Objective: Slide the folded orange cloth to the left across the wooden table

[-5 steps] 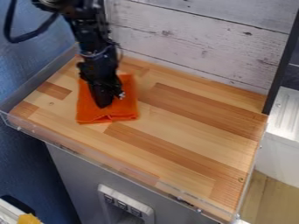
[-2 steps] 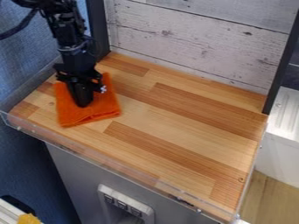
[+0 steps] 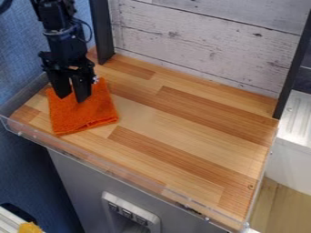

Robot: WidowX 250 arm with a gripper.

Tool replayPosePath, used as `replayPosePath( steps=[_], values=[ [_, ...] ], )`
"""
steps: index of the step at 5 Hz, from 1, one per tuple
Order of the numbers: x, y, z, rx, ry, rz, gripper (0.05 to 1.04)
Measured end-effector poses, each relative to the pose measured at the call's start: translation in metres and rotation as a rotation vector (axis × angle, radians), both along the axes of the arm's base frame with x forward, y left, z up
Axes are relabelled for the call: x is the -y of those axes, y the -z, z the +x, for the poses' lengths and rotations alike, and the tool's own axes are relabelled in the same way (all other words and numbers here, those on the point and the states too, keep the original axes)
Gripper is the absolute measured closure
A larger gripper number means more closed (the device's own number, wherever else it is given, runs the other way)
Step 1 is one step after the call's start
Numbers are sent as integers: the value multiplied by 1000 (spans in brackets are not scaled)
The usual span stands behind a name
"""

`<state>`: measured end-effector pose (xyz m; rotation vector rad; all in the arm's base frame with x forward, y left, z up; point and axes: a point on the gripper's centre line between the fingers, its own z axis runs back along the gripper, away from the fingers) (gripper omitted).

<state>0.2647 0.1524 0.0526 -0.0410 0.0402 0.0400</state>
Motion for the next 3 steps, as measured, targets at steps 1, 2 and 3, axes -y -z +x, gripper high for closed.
replayPosePath(
  steps=[1,2,3],
  values=[
    [5,-18,-11,23,-10,25,83],
    [6,-29,-17,41,-8,48,81],
    [8,-39,-21,54,0,62,85]
  ],
)
